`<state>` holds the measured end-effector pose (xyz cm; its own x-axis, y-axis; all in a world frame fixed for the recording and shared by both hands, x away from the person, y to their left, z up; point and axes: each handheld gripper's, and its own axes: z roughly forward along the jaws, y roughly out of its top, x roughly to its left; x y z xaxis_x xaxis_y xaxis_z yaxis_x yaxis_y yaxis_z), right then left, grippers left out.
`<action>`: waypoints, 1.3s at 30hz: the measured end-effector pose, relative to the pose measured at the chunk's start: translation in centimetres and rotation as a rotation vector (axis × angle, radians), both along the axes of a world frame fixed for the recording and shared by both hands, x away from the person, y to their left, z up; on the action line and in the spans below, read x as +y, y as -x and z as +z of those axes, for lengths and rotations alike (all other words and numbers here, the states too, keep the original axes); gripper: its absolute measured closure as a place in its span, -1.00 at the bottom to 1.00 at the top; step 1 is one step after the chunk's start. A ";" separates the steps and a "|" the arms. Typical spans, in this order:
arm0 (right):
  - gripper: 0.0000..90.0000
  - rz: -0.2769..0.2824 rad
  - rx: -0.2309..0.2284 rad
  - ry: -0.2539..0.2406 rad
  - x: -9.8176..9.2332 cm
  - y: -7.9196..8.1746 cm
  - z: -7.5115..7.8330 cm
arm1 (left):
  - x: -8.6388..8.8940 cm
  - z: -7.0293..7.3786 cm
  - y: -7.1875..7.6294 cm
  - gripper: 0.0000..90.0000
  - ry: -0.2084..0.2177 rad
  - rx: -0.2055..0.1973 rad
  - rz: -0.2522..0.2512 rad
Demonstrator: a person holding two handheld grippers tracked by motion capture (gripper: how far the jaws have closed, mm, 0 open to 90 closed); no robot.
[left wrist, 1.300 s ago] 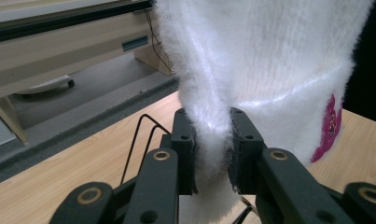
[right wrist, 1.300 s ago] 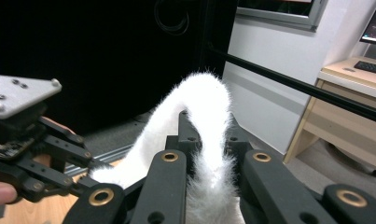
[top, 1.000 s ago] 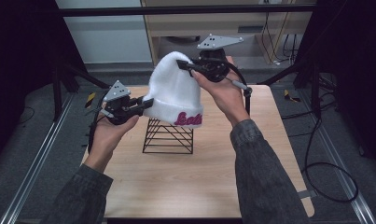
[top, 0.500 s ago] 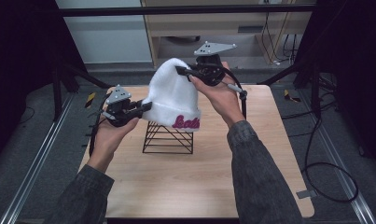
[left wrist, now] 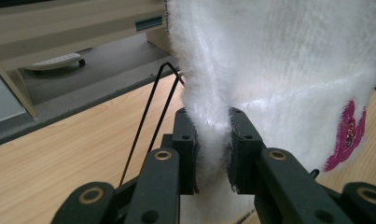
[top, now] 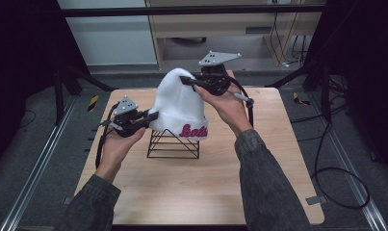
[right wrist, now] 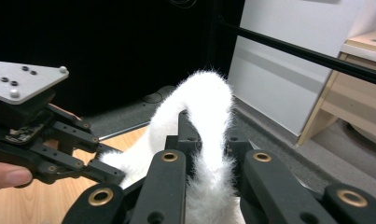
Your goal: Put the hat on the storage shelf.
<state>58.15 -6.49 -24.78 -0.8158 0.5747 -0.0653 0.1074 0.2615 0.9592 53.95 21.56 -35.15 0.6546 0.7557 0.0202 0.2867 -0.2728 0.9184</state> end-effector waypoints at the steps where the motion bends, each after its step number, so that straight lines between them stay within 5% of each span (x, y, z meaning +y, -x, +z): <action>1: 0.84 0.004 0.002 -0.001 0.0 0.0 -0.1 | 0.0 -0.2 0.0 0.68 -0.003 0.001 0.000; 19: 0.83 0.049 0.014 0.023 0.6 0.2 -1.6 | 0.1 -2.8 0.6 0.68 -0.007 -0.027 0.041; 28: 0.84 0.056 -0.007 0.040 1.8 0.0 -0.7 | 1.3 -2.4 0.7 0.71 0.035 -0.064 0.095; 39: 0.83 0.065 0.004 0.050 2.1 0.0 -1.1 | 2.1 -2.8 1.7 0.70 0.012 -0.068 0.090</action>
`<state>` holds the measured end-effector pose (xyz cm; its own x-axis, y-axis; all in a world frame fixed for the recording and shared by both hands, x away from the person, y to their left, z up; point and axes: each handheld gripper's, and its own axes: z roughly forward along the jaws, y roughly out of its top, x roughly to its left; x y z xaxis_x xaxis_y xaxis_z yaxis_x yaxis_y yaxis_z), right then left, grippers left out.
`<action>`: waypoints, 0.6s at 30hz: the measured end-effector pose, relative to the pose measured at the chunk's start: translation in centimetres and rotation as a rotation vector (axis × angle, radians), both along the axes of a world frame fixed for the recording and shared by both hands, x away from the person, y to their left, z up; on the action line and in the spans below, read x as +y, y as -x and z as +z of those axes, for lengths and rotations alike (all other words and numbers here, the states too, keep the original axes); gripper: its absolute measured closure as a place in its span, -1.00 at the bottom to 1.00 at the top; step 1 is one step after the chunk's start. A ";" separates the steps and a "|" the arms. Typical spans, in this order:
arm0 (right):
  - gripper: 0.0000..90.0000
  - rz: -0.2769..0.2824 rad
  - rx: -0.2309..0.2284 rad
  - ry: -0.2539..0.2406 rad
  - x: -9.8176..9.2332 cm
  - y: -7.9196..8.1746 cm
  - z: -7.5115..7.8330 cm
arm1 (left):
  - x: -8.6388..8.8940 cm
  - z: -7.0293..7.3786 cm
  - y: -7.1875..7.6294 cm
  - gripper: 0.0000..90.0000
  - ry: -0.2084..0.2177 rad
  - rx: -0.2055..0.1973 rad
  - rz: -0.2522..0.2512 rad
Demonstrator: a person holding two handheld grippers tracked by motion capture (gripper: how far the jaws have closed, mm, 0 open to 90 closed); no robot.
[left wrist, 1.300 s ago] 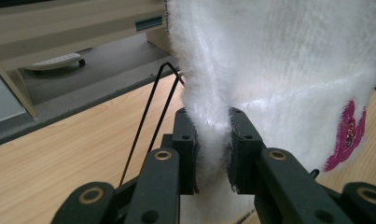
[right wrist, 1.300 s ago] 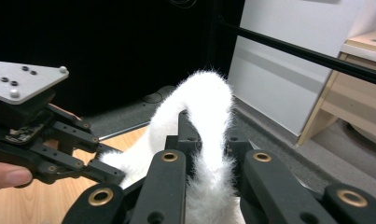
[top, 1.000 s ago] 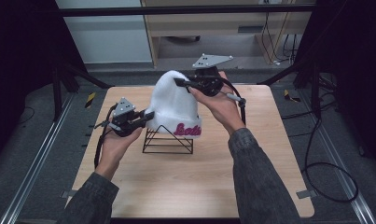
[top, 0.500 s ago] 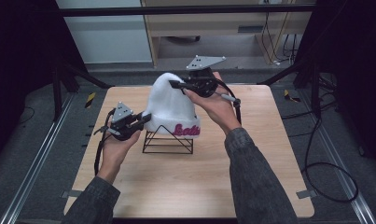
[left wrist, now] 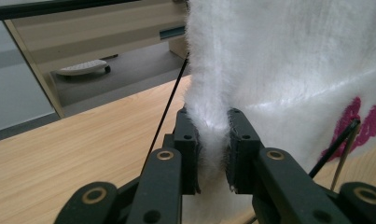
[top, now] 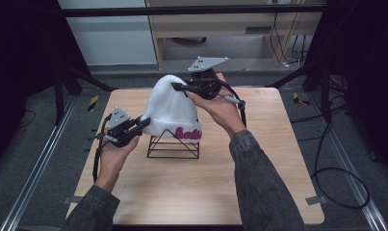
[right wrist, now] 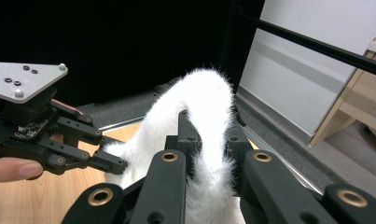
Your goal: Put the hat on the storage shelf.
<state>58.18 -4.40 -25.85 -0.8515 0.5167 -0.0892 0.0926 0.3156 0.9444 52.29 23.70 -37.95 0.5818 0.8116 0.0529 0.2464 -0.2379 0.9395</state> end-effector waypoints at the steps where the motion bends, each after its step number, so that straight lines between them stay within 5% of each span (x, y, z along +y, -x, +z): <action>1: 0.83 0.001 0.002 0.004 0.0 0.1 -0.1 | 0.0 -0.1 0.1 0.70 -0.005 -0.002 0.000; 18: 0.83 0.010 0.029 0.077 0.4 1.7 -1.2 | 0.7 -1.7 0.8 0.70 -0.028 0.038 -0.032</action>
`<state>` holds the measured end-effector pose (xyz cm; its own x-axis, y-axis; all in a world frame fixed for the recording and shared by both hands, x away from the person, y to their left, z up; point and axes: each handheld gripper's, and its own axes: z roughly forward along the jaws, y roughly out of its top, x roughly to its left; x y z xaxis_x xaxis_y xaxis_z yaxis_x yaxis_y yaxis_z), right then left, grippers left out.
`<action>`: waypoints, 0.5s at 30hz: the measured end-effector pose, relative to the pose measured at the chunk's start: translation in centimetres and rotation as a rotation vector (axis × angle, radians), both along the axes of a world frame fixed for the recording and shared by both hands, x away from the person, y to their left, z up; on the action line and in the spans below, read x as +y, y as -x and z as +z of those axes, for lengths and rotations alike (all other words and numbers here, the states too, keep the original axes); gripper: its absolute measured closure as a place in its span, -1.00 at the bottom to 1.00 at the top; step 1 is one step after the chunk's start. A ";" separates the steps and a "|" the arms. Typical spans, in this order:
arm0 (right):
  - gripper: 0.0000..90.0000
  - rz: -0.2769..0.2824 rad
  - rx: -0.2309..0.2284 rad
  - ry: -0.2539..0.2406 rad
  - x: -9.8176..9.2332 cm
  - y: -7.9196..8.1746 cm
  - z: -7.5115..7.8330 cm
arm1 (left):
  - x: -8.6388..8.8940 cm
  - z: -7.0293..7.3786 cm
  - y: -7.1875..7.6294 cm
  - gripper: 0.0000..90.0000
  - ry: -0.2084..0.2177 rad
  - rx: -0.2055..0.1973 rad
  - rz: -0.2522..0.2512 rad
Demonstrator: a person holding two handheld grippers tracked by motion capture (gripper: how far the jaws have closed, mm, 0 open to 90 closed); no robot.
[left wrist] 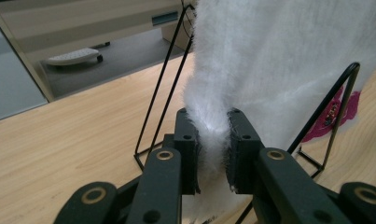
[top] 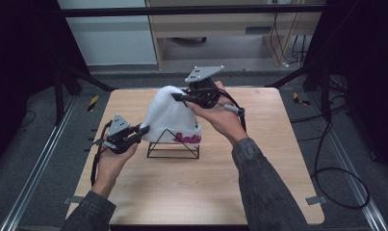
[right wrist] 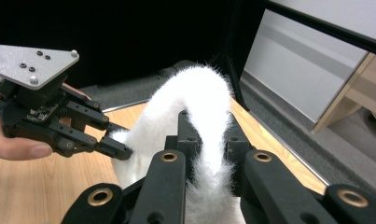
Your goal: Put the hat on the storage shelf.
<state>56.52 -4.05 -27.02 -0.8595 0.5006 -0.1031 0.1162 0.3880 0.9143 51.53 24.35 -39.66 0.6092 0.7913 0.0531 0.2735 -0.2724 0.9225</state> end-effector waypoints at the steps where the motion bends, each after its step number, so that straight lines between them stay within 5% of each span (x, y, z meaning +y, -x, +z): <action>1: 0.83 0.000 0.000 0.000 0.0 0.0 0.0 | 0.0 -0.1 0.0 0.70 -0.002 0.002 0.000; 15: 0.82 0.024 0.033 0.057 0.8 0.6 -1.4 | 0.6 -1.9 0.0 0.70 -0.021 0.043 -0.002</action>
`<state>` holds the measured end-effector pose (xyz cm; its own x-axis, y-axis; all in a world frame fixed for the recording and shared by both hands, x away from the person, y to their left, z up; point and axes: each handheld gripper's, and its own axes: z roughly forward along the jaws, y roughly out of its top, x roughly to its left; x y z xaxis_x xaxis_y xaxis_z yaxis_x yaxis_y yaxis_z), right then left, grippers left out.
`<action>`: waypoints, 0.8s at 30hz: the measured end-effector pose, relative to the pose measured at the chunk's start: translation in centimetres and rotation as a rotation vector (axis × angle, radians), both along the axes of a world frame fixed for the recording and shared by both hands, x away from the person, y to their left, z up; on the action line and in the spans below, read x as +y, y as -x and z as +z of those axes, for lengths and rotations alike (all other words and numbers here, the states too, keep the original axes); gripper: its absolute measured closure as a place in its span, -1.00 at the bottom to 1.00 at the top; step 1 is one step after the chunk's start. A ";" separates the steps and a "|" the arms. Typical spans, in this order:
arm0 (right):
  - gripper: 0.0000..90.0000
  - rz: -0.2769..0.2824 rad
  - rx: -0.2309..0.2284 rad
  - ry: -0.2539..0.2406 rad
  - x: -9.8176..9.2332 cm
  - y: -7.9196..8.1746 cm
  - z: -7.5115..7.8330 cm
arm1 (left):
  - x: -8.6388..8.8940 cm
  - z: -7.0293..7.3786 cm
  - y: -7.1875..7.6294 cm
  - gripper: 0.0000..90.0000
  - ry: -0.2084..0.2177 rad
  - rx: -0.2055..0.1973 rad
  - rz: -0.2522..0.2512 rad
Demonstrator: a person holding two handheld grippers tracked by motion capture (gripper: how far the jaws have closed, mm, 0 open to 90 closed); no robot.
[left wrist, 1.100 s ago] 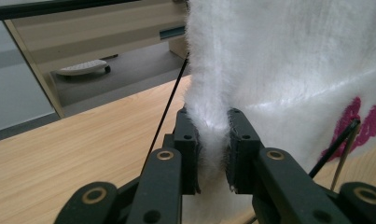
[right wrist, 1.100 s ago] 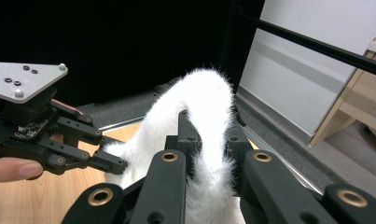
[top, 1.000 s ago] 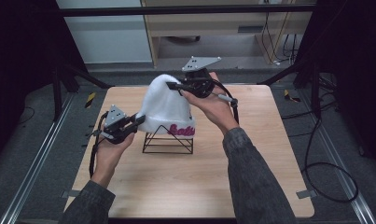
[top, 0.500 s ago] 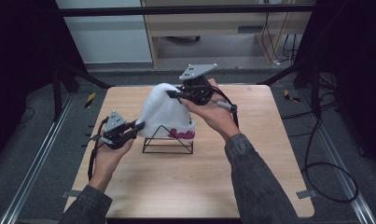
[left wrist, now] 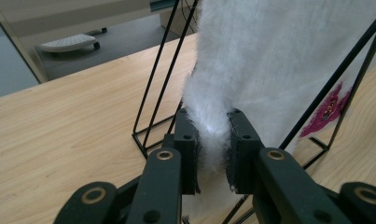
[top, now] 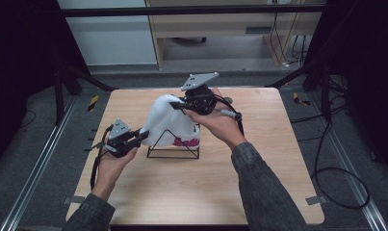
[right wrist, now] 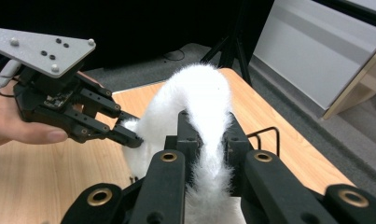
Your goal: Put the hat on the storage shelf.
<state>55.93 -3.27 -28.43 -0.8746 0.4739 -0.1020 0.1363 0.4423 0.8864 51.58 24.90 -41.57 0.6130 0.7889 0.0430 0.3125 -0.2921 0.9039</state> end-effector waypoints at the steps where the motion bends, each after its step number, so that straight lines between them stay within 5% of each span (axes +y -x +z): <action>1: 0.82 0.000 0.004 0.000 0.0 0.0 -0.1 | 0.0 -0.1 0.0 0.70 -0.002 0.002 -0.001; 24: 0.79 0.007 0.063 0.102 1.7 0.7 -2.3 | 0.9 -3.0 -0.4 0.65 -0.030 0.097 -0.002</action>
<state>55.22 -1.58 -30.70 -0.8839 0.4581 -0.0944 0.1869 0.5310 0.8265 51.96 25.83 -44.62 0.6174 0.7866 0.0072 0.3971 -0.3195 0.8604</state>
